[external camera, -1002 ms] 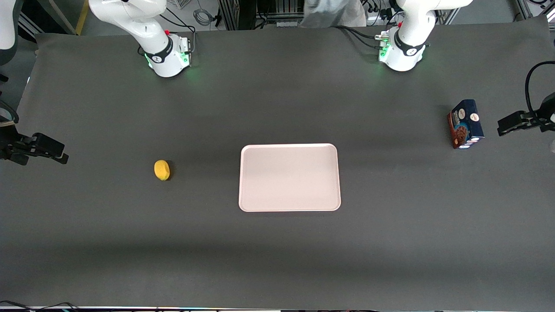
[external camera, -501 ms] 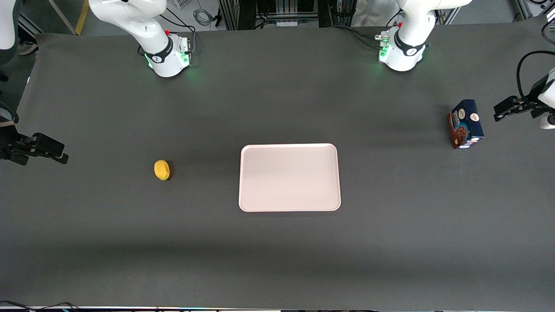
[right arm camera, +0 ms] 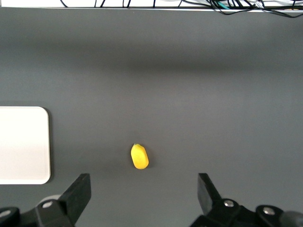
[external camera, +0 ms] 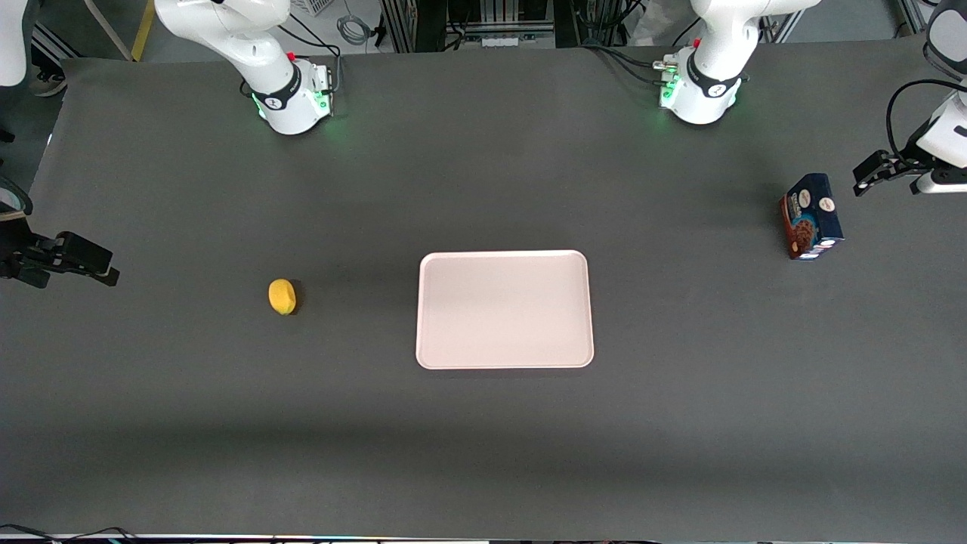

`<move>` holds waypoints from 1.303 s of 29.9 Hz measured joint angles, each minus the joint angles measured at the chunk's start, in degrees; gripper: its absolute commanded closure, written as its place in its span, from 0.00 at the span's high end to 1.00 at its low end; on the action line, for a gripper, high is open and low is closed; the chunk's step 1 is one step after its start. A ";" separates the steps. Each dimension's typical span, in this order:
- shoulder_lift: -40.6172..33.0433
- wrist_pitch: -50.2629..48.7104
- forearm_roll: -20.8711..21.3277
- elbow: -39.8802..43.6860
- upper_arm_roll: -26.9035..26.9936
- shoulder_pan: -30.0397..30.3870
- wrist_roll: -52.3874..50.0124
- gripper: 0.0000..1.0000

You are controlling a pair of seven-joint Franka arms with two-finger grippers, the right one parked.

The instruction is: Place cookie box on tray

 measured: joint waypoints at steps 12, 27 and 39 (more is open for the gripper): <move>-0.07 2.77 0.00 -4.50 2.66 1.78 0.97 1.00; 5.73 7.18 0.00 -6.35 2.85 1.71 1.18 1.00; 12.47 16.63 0.00 -9.13 2.80 1.70 1.24 1.00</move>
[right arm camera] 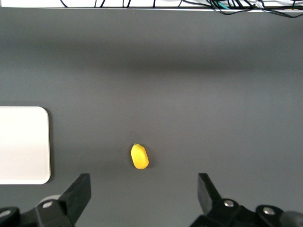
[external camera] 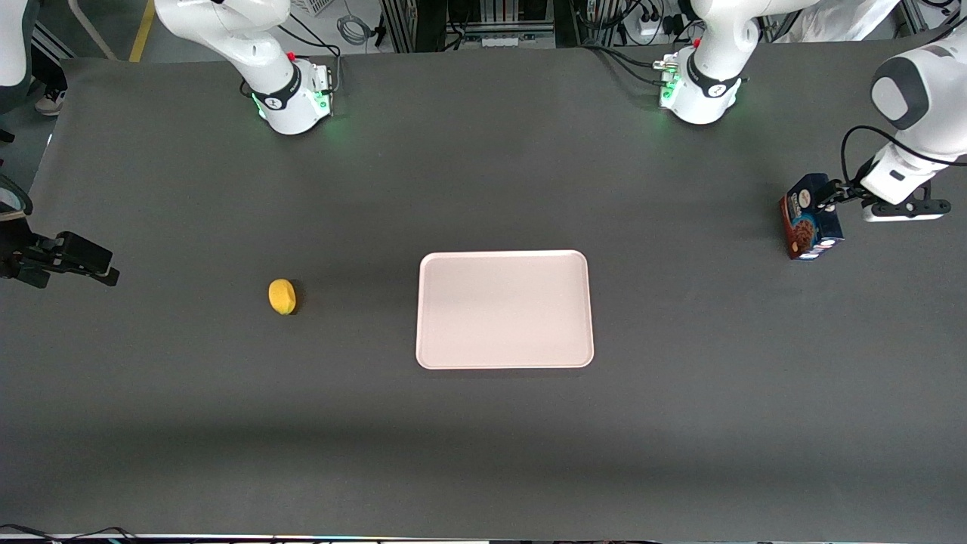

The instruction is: Place cookie box on tray

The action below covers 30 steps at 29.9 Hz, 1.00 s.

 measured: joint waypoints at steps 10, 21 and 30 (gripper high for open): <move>0.09 1.21 0.00 -1.71 0.08 0.25 3.41 1.00; 0.34 1.54 0.00 -2.31 0.09 0.29 3.87 1.00; 2.75 4.67 0.00 -2.61 0.09 0.30 3.91 1.00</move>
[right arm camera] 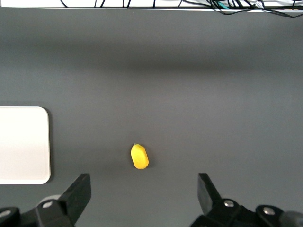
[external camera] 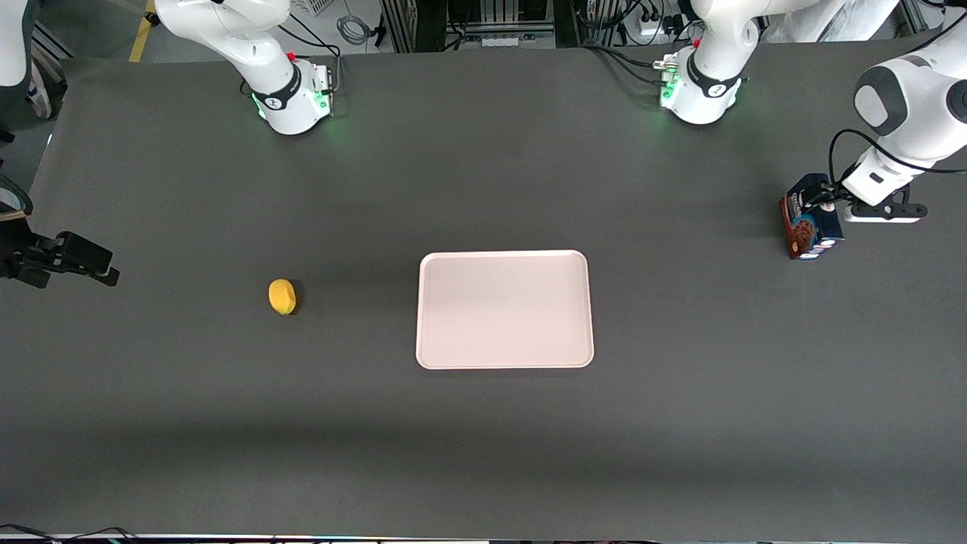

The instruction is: Place cookie box on tray

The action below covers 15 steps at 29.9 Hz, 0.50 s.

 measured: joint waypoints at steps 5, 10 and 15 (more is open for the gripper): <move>1.07 0.94 0.00 -0.01 0.00 0.01 0.00 1.00; 1.62 1.25 0.00 -0.01 0.00 0.02 0.01 1.00; 1.63 1.02 0.00 -0.01 0.00 0.04 0.04 0.83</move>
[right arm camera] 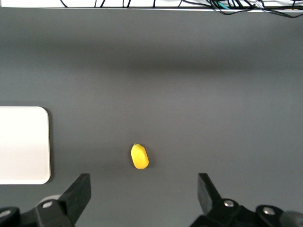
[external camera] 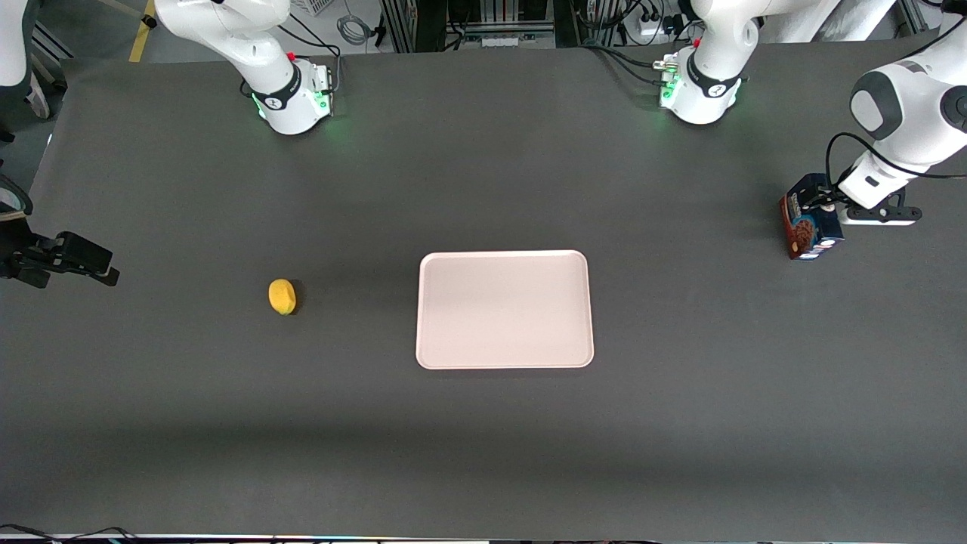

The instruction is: Place cookie box on tray

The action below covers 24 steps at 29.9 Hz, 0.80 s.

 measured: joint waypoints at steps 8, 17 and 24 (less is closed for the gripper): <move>-0.41 -2.08 0.00 0.11 0.00 0.10 0.01 0.89; -0.31 -2.93 -0.10 0.08 0.02 0.12 0.01 0.91; 0.69 -3.12 -0.12 -0.02 0.02 0.12 0.01 0.80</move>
